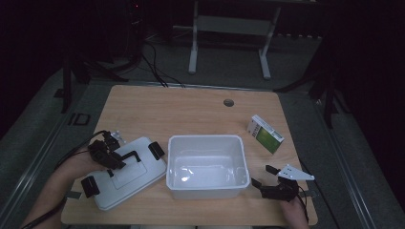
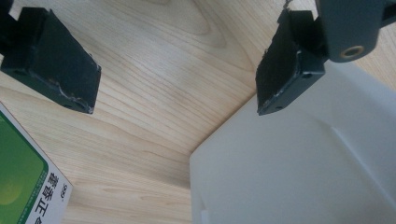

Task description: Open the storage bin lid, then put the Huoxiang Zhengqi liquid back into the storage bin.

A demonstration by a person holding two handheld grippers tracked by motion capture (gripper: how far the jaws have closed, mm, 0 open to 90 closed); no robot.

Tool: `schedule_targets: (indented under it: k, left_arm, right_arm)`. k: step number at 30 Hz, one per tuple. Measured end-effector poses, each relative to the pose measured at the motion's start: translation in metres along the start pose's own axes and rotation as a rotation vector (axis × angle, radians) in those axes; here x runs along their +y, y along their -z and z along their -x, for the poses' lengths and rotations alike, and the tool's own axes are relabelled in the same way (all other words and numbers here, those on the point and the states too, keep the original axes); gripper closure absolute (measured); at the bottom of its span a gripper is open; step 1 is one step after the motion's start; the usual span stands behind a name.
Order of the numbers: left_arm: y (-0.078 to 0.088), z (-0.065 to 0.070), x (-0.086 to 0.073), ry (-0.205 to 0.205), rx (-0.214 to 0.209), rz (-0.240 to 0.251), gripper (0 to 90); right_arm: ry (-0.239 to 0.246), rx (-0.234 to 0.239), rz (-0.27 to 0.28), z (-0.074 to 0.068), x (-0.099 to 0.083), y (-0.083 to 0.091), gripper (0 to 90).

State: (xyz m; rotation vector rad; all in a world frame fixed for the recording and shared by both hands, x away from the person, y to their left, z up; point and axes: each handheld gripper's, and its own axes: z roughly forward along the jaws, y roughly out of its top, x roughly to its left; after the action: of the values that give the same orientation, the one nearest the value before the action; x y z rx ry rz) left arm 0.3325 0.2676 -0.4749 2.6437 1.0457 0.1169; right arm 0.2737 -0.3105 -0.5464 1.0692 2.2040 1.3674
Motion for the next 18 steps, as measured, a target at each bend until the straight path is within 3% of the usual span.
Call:
schedule_targets:
  k: [1, 4, 10, 18]
  left_arm:
    - [-0.001, 0.000, 0.000, 0.006, 0.017, -0.001, 50.0]
    - [-0.003, 0.000, -0.001, 0.024, 0.015, -0.007, 42.5]
    - [-0.006, -0.002, -0.003, 0.037, -0.017, -0.004, 34.7]
    - [-0.003, 0.003, -0.002, 0.016, -0.007, 0.005, 34.7]
  right_arm:
    - [-0.002, 0.000, 0.000, 0.000, 0.000, 0.000, 13.9]
    - [-0.016, -0.002, -0.001, 0.002, 0.001, 0.000, 13.9]
    - [-0.020, -0.016, 0.001, 0.003, 0.003, 0.003, 13.9]
    - [-0.046, -0.046, 0.041, 0.011, 0.013, 0.016, 14.1]
